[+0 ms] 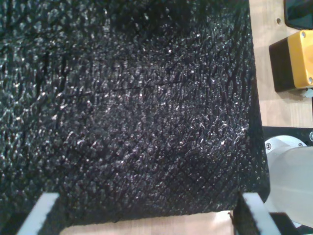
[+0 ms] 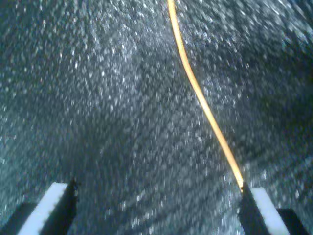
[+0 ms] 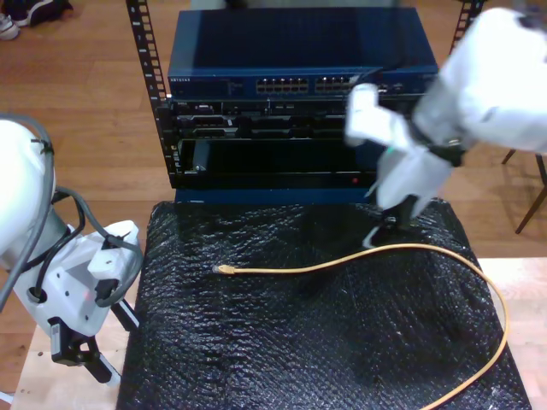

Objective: Grab the cable and plug it in

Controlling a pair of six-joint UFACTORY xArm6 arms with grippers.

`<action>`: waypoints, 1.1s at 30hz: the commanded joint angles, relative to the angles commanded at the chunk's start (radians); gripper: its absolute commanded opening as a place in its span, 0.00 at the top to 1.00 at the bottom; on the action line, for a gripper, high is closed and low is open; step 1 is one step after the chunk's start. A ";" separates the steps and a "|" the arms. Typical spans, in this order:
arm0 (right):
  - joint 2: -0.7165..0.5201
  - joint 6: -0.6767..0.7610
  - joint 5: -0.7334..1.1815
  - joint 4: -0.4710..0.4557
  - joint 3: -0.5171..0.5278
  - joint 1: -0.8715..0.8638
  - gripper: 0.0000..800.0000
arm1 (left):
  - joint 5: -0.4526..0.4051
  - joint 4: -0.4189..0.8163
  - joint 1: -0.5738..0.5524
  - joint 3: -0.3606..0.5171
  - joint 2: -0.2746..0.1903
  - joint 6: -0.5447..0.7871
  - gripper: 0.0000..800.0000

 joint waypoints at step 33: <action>0.356 0.672 -0.092 -0.425 -0.250 0.371 0.02 | -0.003 0.000 0.129 -0.003 -0.002 -0.034 0.00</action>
